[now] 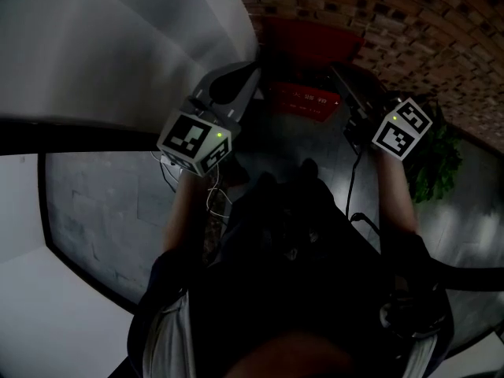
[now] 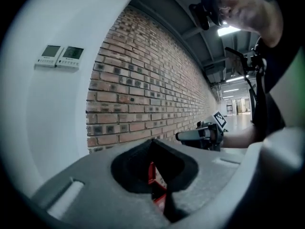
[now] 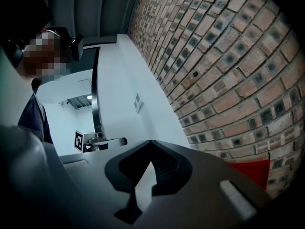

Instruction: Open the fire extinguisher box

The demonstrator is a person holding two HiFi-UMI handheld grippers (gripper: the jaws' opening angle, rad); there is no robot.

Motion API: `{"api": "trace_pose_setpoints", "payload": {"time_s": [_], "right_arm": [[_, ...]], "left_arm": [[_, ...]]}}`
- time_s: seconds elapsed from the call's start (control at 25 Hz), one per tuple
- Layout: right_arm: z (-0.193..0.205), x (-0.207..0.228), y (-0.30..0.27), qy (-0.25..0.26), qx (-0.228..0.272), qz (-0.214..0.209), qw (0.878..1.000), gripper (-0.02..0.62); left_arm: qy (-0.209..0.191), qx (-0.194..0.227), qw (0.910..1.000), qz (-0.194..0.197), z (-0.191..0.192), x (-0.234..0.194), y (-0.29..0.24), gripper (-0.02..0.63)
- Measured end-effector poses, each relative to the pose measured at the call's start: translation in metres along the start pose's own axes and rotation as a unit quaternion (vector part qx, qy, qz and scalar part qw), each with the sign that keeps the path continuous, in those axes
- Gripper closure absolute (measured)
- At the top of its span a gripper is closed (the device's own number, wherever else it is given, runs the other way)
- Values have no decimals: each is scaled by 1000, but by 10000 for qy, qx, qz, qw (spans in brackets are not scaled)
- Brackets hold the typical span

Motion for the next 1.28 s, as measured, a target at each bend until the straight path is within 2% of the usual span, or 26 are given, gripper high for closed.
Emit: {"api": "trace_pose_setpoints", "payload": {"time_s": [0.32,0.6,1.0,1.28], "right_arm": [[40,-73,-50,134,-13,136,9998,597],[74,-120,-72,890,-437,752,9922,595],[102,-155,-47,1170,-680,1420,9806,595],[99,-173,-16,1175,-403,1439,9818,595]], "left_arm": [[105,298,9994,112,20,-33,78,606],[243,533,9977,327,38,-38,118,606],[585,785,9904,973,56,-11,124,606],[505,876,9890,1076,41,20,124,607]]}}
Point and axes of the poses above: the fingertips, and each gripper's own axes: y backward along the fingers, x to its right, z out of its underside, the point moved 6 cm from there along y, backward along the fingers, and after that the axes turned 9 degrees about -y, right-handed, at the moved point
